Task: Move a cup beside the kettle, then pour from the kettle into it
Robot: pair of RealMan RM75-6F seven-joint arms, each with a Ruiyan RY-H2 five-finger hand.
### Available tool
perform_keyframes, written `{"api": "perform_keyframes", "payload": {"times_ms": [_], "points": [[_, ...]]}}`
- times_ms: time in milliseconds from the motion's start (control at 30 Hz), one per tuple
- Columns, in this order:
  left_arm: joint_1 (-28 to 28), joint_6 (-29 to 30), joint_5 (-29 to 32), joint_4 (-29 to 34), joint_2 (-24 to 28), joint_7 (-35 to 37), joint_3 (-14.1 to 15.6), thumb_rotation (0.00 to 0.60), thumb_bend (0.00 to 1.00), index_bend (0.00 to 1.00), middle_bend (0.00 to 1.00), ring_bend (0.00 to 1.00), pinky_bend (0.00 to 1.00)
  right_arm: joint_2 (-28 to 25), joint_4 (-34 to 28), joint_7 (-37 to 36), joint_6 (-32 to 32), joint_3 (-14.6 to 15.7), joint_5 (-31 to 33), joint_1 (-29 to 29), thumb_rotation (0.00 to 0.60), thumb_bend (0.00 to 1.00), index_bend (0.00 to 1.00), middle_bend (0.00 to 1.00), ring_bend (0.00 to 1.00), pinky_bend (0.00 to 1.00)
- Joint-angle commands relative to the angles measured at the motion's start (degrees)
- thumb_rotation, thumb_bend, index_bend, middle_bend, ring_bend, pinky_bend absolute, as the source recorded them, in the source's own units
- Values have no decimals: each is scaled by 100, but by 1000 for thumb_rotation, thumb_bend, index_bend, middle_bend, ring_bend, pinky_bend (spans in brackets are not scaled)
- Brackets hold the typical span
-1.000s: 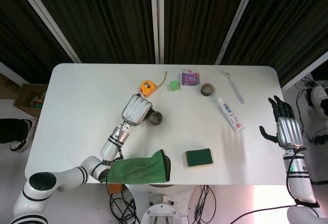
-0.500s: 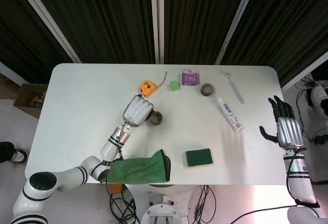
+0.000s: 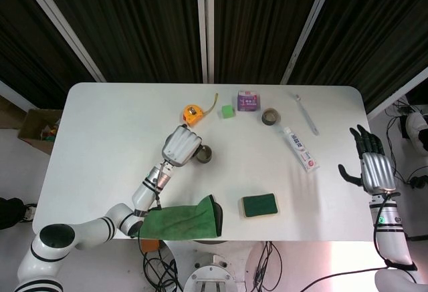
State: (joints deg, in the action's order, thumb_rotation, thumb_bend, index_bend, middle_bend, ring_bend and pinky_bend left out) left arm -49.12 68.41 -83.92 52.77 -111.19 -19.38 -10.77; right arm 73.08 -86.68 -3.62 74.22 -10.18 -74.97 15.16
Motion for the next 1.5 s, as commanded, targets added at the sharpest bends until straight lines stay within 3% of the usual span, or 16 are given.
{"api": "perform_keyframes", "payload": {"times_ms": [33, 1500], "points": [[1, 8, -3, 6, 8, -5, -6, 600, 370, 1000, 1000, 1000, 712, -3, -5, 1, 10, 0, -6, -4, 600, 277, 0, 0, 0, 0], [20, -63, -60, 19, 76, -239, 68, 600, 370, 1000, 1000, 1000, 713, -27, -13, -4, -3, 5, -33, -1, 600, 278, 0, 0, 0, 0]]}}
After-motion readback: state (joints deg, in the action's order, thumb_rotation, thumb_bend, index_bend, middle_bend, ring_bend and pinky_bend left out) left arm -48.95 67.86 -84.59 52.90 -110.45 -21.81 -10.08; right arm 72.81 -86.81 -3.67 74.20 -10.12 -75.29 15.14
